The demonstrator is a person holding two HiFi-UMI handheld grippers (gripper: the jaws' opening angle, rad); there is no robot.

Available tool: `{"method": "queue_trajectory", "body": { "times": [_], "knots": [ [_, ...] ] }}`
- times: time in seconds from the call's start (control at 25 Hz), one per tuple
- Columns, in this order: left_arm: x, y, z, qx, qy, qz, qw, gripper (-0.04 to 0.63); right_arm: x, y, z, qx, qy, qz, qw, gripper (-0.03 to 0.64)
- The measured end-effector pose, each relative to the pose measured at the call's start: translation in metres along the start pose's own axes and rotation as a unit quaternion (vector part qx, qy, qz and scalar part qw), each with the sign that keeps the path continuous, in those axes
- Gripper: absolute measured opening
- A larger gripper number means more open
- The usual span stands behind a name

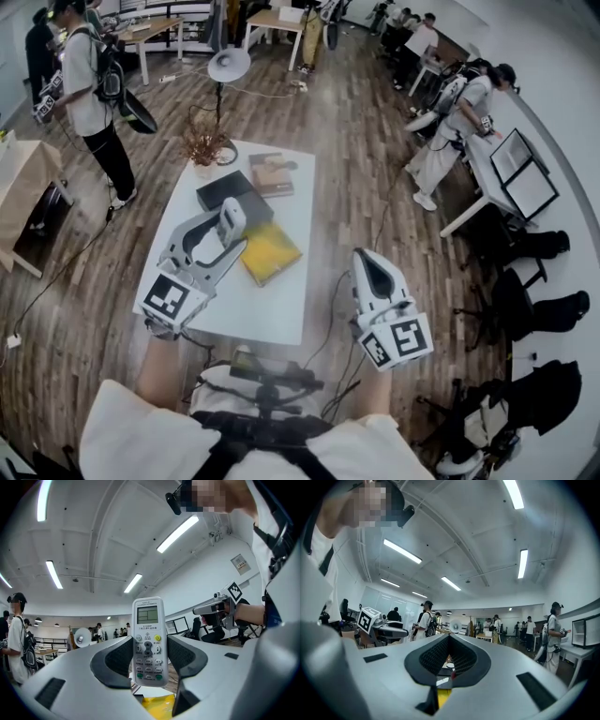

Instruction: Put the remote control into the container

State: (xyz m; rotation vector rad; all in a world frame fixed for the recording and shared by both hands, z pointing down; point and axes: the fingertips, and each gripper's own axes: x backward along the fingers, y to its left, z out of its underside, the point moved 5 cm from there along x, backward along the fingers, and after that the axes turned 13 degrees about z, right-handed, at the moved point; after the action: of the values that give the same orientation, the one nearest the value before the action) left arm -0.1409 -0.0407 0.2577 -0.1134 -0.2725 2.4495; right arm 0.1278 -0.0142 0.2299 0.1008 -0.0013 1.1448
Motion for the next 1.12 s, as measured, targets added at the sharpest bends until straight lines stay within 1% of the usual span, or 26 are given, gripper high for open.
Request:
{"method": "queue_trajectory", "body": {
  "times": [0.32,0.56,0.84,1.12],
  "knots": [
    [-0.028,0.045,0.018,0.006,0.008,0.022,0.9997,0.244,-0.052,-0.002,0.009,-0.006,0.005,0.01,1.0,0.003],
    [-0.047,0.059,0.03,0.014,0.014,0.029,0.9994,0.244,-0.071,-0.011,0.023,-0.003,0.021,0.008,1.0,0.003],
    [-0.054,0.054,0.03,0.018,0.03,0.019,0.9992,0.244,-0.074,-0.022,0.027,-0.008,0.028,-0.009,1.0,0.003],
    [-0.062,0.023,0.031,0.017,0.054,-0.001,0.9984,0.244,-0.059,-0.036,0.038,-0.008,0.044,-0.038,0.998,0.003]
  ]
}}
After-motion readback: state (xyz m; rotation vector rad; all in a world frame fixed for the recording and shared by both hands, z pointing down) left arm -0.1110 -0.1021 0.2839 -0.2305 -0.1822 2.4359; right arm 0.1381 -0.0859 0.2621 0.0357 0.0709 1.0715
